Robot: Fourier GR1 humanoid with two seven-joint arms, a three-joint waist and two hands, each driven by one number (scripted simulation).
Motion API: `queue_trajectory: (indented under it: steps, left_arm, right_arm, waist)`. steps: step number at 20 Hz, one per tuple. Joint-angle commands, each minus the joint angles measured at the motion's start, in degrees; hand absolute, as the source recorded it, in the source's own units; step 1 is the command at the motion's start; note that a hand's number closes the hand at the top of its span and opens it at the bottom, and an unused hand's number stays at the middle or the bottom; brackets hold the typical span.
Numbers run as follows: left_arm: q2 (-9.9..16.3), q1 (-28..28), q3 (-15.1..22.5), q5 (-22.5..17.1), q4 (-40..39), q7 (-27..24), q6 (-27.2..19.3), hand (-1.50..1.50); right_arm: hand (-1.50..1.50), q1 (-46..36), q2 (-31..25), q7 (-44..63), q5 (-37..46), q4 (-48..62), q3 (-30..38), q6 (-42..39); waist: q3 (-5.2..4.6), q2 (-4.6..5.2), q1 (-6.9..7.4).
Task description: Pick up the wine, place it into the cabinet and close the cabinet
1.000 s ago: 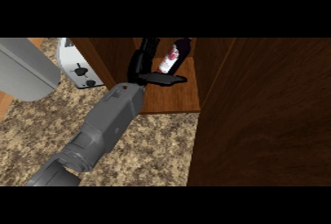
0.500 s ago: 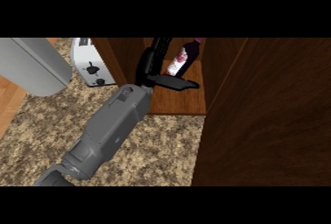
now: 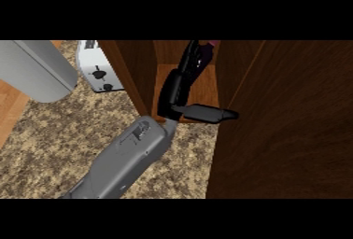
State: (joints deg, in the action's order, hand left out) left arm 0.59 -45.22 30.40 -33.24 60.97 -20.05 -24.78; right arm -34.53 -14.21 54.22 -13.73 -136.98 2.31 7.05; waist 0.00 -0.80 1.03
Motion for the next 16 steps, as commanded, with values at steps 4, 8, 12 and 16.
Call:
queue_trajectory:
  steps: [4,8,12,16]
  left_arm:
    - [-0.5,12.8,9.3,2.7,22.7,4.9,-13.7,-1.50]
    - [-0.5,16.3,11.7,4.2,25.8,4.1,-16.9,-1.50]
    - [1.1,25.9,18.0,6.6,39.1,5.9,-21.7,1.50]
    - [3.5,33.4,20.8,8.2,42.7,3.3,-19.5,1.50]
  right_arm:
    - [-1.50,-0.4,-0.2,2.9,1.2,-3.4,-1.5,1.8]
    - [-1.50,-1.3,0.7,1.2,3.8,-2.1,-3.6,2.8]
    - [-1.50,0.2,-0.6,2.4,0.6,-3.4,-1.0,1.6]
    - [-1.50,-2.5,-0.4,3.1,4.9,-2.8,-3.8,4.0]
  waist:
    - [-0.03,0.04,-0.12]
    - [-0.04,0.52,-0.86]
    - [-0.02,0.29,-0.44]
    - [-0.05,0.56,-0.79]
